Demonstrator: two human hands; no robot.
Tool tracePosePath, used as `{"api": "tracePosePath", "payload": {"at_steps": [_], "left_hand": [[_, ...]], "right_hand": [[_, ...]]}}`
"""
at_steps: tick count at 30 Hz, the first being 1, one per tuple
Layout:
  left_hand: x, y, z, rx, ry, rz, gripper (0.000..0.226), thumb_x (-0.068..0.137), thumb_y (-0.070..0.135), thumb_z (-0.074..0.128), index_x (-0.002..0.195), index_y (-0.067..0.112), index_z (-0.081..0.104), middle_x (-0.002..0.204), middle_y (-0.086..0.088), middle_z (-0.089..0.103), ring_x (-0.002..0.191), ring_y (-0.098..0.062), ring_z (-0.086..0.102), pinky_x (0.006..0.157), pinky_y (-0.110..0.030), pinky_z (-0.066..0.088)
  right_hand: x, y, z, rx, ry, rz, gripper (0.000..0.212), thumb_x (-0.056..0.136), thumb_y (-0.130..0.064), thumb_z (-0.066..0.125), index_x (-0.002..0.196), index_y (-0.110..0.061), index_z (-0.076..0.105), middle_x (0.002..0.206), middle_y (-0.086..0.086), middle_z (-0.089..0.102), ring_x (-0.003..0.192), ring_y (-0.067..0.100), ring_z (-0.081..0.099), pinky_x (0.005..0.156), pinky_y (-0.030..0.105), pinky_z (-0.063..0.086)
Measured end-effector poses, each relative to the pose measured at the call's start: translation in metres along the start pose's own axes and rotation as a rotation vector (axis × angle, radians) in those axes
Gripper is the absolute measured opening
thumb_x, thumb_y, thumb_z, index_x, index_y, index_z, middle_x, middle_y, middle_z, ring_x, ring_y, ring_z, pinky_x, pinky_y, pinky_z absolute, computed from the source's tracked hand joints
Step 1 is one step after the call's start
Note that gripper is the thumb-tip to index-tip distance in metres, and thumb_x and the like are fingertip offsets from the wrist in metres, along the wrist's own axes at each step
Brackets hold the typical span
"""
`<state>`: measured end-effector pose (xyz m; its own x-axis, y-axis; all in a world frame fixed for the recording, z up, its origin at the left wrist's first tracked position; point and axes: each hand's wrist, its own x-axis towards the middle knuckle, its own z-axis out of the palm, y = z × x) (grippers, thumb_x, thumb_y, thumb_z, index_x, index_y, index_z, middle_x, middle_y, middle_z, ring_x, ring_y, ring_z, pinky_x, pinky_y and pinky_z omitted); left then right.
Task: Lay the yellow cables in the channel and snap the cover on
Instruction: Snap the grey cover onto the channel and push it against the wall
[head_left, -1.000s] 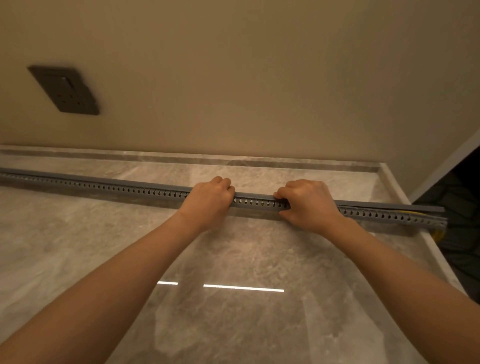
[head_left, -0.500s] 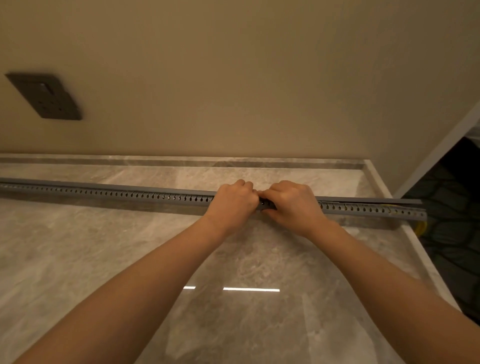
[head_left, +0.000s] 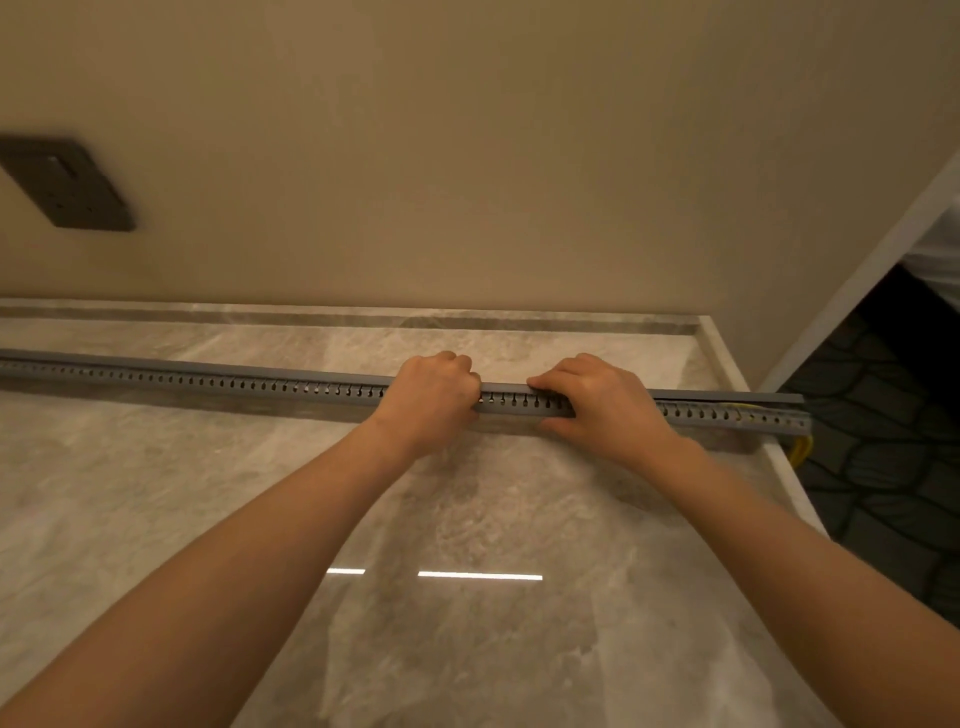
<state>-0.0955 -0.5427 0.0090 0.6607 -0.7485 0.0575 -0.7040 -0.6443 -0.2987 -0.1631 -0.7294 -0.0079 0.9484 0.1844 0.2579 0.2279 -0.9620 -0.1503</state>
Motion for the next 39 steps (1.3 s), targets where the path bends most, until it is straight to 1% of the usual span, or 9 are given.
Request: {"api": "tracePosePath", "payload": {"at_steps": [7, 10, 13, 22, 27, 29, 33, 36, 39], "left_hand": [[0.001, -0.001, 0.003, -0.016, 0.026, -0.001, 0.025, 0.090, 0.030, 0.051, 0.101, 0.010, 0.061, 0.101, -0.006, 0.060, 0.095, -0.024, 0.055, 0.062, -0.031, 0.035], [0.000, -0.002, 0.006, -0.024, 0.041, 0.016, 0.024, 0.091, 0.030, 0.051, 0.100, 0.010, 0.062, 0.099, -0.006, 0.060, 0.093, -0.022, 0.055, 0.062, -0.030, 0.033], [0.000, -0.004, 0.008, -0.063, 0.059, 0.024, 0.022, 0.090, 0.028, 0.052, 0.098, 0.010, 0.063, 0.097, -0.006, 0.061, 0.092, -0.022, 0.055, 0.062, -0.030, 0.032], [-0.001, -0.013, 0.009, -0.115, 0.088, 0.072, 0.018, 0.088, 0.022, 0.053, 0.094, 0.010, 0.064, 0.096, -0.007, 0.062, 0.091, -0.024, 0.056, 0.061, -0.032, 0.033], [0.000, -0.015, 0.012, -0.086, 0.095, 0.111, 0.017, 0.088, 0.019, 0.053, 0.094, 0.010, 0.065, 0.095, -0.007, 0.063, 0.089, -0.024, 0.057, 0.060, -0.032, 0.033], [0.001, -0.015, 0.011, -0.078, 0.084, 0.131, 0.019, 0.089, 0.022, 0.052, 0.094, 0.010, 0.065, 0.095, -0.007, 0.062, 0.089, -0.024, 0.057, 0.060, -0.032, 0.033], [0.006, -0.015, 0.006, -0.054, 0.052, 0.113, 0.020, 0.086, 0.027, 0.053, 0.091, 0.011, 0.065, 0.092, -0.006, 0.062, 0.087, -0.024, 0.057, 0.059, -0.032, 0.033], [0.010, -0.008, 0.000, -0.025, 0.020, 0.074, 0.017, 0.082, 0.028, 0.057, 0.086, 0.012, 0.063, 0.090, -0.005, 0.060, 0.084, -0.024, 0.056, 0.056, -0.031, 0.031], [0.016, 0.016, -0.004, -0.016, -0.006, 0.003, 0.014, 0.082, 0.025, 0.056, 0.088, 0.013, 0.061, 0.092, -0.004, 0.058, 0.088, -0.022, 0.053, 0.055, -0.032, 0.030]], "right_hand": [[-0.012, 0.014, -0.013, -0.178, -0.054, 0.051, 0.037, 0.077, -0.033, 0.068, 0.111, -0.020, 0.062, 0.101, -0.001, 0.066, 0.093, 0.020, 0.056, 0.067, 0.030, 0.043], [-0.009, 0.005, -0.012, -0.300, -0.092, 0.072, 0.028, 0.078, -0.030, 0.066, 0.103, -0.018, 0.063, 0.095, 0.001, 0.065, 0.087, 0.020, 0.056, 0.063, 0.029, 0.037], [-0.004, -0.005, -0.009, -0.362, -0.118, 0.148, 0.021, 0.080, -0.023, 0.060, 0.100, -0.017, 0.060, 0.095, 0.000, 0.061, 0.088, 0.020, 0.055, 0.057, 0.028, 0.033], [-0.003, -0.016, -0.011, -0.360, -0.139, 0.236, 0.027, 0.081, -0.028, 0.059, 0.106, -0.019, 0.059, 0.099, 0.000, 0.062, 0.093, 0.022, 0.056, 0.059, 0.028, 0.031], [-0.003, -0.020, -0.014, -0.322, -0.133, 0.281, 0.028, 0.079, -0.025, 0.061, 0.107, -0.019, 0.061, 0.100, 0.001, 0.064, 0.095, 0.023, 0.057, 0.063, 0.030, 0.039], [-0.004, -0.020, -0.015, -0.315, -0.135, 0.274, 0.029, 0.080, -0.026, 0.061, 0.107, -0.019, 0.060, 0.101, 0.001, 0.063, 0.095, 0.023, 0.057, 0.064, 0.031, 0.041], [-0.006, -0.014, -0.014, -0.291, -0.077, 0.193, 0.026, 0.081, -0.025, 0.060, 0.106, -0.017, 0.062, 0.099, 0.002, 0.064, 0.093, 0.023, 0.057, 0.058, 0.028, 0.031], [-0.007, -0.007, -0.013, -0.235, -0.011, 0.111, 0.023, 0.077, -0.019, 0.064, 0.098, -0.012, 0.065, 0.090, 0.006, 0.066, 0.086, 0.026, 0.059, 0.054, 0.027, 0.030], [-0.007, 0.006, -0.014, -0.198, 0.002, 0.039, 0.022, 0.073, -0.018, 0.066, 0.094, -0.011, 0.065, 0.086, 0.006, 0.065, 0.083, 0.026, 0.059, 0.053, 0.026, 0.029]]}}
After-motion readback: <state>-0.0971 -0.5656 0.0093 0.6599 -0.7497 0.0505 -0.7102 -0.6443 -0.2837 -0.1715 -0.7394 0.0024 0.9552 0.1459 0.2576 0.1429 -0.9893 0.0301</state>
